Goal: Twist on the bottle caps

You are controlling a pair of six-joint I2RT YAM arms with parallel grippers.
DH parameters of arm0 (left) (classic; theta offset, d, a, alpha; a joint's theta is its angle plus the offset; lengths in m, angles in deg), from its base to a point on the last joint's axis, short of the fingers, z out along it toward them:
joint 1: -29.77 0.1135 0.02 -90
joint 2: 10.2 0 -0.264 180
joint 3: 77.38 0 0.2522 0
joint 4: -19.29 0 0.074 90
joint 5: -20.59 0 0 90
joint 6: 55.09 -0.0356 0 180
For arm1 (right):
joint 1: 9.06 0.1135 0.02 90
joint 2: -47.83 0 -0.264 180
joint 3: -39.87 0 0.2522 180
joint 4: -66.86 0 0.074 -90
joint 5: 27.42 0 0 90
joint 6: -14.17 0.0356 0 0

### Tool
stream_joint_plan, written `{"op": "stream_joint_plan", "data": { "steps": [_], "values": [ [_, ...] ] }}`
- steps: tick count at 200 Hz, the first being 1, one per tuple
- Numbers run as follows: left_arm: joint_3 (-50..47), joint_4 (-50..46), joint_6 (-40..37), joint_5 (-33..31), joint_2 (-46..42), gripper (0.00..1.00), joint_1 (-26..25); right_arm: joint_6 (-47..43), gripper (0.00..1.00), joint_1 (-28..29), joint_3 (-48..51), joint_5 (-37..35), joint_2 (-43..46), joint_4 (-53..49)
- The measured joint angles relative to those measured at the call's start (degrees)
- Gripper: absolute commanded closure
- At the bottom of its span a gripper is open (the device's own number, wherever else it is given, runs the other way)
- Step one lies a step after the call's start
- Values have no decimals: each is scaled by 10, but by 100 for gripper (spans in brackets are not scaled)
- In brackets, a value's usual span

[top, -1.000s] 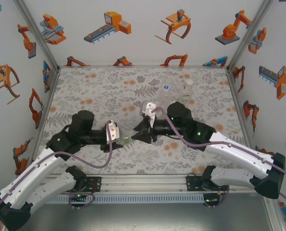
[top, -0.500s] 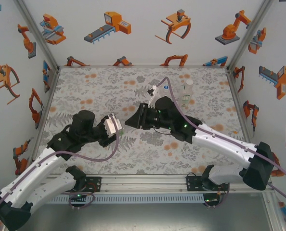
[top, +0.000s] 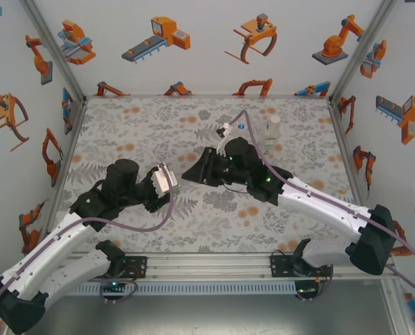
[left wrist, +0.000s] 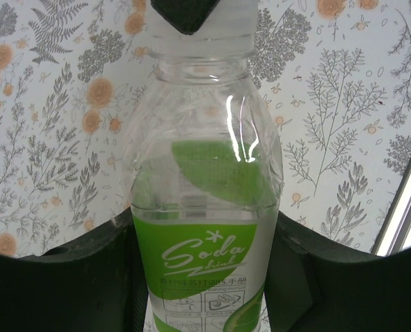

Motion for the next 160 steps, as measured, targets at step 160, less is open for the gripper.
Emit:
{"op": "stream_joint_plan", "data": {
  "steps": [160],
  "values": [
    [10,-7,-38,292,42,100,0,-758,33,1,-42,269,140,-168]
  ]
}}
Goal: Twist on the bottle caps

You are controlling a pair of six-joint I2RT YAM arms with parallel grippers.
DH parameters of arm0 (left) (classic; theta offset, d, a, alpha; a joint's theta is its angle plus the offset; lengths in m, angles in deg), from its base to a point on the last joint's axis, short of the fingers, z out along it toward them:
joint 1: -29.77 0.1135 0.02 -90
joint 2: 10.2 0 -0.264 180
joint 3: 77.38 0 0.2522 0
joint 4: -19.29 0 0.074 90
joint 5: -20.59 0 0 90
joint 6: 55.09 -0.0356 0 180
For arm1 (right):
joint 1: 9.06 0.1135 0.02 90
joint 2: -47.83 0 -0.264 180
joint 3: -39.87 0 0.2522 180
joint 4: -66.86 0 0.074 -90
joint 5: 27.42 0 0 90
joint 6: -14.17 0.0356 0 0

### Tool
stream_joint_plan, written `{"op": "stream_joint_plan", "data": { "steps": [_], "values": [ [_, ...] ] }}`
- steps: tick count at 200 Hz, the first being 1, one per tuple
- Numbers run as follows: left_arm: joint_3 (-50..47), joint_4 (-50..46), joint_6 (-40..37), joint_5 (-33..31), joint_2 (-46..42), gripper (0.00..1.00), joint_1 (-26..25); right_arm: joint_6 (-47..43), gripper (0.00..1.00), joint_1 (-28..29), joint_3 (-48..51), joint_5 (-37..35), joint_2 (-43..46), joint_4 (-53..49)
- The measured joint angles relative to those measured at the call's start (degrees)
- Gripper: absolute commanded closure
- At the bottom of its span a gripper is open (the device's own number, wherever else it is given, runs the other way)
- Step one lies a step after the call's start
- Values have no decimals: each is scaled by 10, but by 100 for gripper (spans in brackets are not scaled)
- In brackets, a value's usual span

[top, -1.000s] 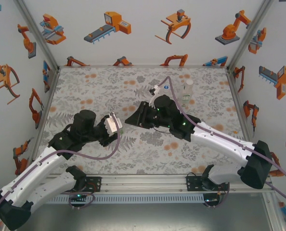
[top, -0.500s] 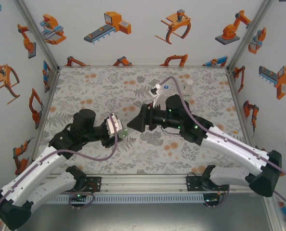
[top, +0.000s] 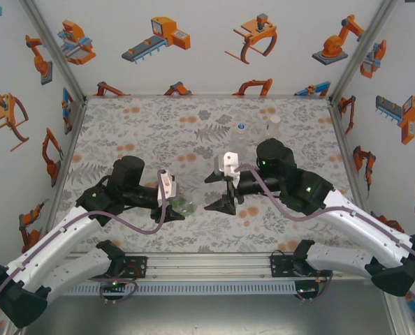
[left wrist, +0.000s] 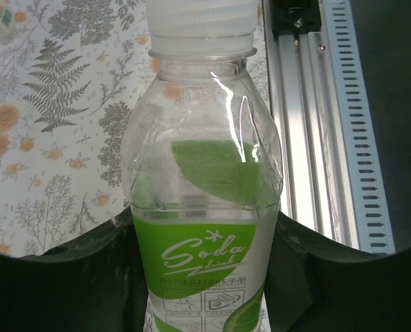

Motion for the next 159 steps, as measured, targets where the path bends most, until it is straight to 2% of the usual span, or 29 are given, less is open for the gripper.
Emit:
{"op": "stream_joint_plan", "data": {
  "steps": [22,53,159],
  "values": [
    [2,-2,-2,4,0,100,0,-64,33,0,0,28,-4,-15],
    [2,-3,-4,5,0,100,0,-105,34,0,-4,44,-26,-18],
    [2,-4,-5,6,0,100,0,-129,46,0,-7,70,-61,7]
  ]
}}
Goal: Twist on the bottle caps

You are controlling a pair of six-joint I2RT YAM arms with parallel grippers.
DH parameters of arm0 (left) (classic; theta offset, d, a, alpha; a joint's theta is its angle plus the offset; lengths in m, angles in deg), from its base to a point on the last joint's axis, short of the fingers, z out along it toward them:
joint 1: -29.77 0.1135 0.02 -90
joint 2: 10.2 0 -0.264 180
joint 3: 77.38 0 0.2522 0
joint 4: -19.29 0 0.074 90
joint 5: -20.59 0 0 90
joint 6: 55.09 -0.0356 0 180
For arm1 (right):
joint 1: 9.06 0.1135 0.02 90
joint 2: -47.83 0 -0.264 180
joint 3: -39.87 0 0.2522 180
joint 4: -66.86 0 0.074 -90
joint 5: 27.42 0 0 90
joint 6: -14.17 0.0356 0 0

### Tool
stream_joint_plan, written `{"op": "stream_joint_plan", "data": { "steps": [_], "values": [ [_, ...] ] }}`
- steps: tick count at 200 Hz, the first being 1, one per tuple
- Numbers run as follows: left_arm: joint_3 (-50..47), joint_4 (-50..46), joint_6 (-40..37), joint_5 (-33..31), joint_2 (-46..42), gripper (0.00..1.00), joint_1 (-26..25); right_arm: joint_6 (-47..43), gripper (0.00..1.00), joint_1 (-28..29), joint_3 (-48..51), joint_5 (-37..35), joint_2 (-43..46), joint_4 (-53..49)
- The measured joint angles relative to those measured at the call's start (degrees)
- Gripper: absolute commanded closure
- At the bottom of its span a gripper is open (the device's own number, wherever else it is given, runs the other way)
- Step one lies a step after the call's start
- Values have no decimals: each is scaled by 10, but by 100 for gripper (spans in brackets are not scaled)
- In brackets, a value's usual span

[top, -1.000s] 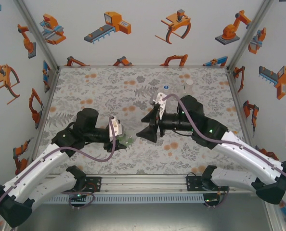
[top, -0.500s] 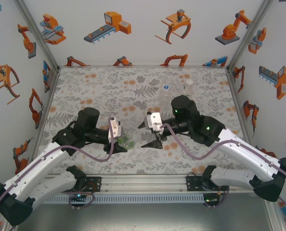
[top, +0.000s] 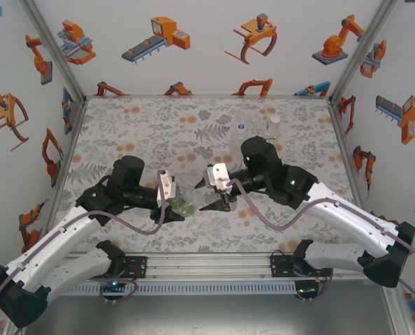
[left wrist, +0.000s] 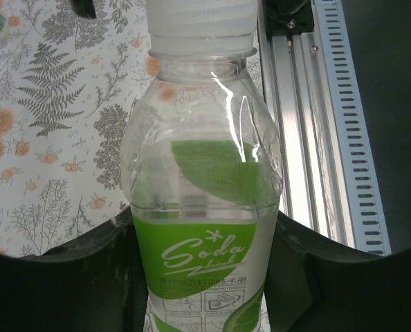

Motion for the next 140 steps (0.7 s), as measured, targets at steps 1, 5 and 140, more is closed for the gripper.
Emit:
{"op": "stream_joint_plan", "data": {
  "steps": [1,5,140],
  "values": [
    [0,0,0,0,0,100,0,0,46,0,0,0,0,0],
    [0,0,0,0,0,100,0,0,46,0,0,1,-1,0],
    [0,0,0,0,0,100,0,1,51,0,0,8,-5,8]
  ]
}}
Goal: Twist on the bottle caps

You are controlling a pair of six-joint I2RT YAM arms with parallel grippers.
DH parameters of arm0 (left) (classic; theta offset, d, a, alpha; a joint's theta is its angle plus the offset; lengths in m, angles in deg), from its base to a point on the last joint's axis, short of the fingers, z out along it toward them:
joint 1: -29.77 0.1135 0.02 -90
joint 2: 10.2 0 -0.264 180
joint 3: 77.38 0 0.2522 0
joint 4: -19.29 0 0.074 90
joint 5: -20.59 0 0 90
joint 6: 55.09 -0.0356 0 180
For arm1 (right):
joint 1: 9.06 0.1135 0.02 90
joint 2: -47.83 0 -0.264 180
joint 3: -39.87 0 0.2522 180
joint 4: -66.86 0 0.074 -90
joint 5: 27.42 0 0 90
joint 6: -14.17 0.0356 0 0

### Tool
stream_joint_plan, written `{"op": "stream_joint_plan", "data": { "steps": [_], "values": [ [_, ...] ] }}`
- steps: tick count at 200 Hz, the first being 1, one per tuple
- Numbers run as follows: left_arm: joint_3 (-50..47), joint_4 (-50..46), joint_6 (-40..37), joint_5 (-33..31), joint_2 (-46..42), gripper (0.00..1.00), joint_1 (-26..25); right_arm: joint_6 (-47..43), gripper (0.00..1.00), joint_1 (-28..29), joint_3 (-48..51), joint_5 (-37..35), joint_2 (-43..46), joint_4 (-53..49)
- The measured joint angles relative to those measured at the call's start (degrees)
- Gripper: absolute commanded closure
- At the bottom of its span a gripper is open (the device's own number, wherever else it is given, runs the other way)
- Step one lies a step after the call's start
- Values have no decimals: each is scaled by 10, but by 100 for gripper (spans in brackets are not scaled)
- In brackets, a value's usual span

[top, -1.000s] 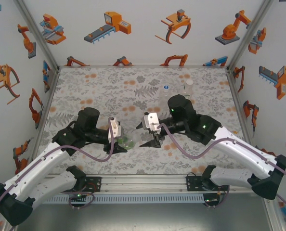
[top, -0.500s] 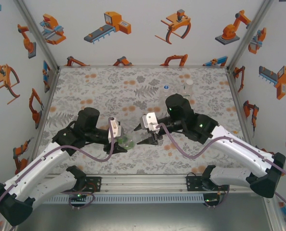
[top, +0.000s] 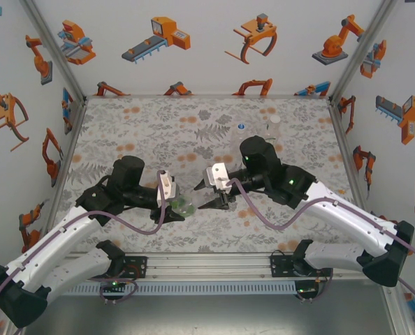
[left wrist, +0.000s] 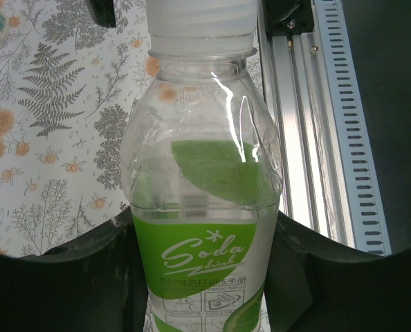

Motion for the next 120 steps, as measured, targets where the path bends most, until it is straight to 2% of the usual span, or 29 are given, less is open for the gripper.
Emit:
{"op": "stream_joint_plan", "data": {
  "steps": [86,120],
  "values": [
    [0,0,-1,0,0,100,0,1,51,0,7,11,0,-1],
    [0,0,-1,0,0,100,0,5,55,0,7,10,0,0]
  ]
}}
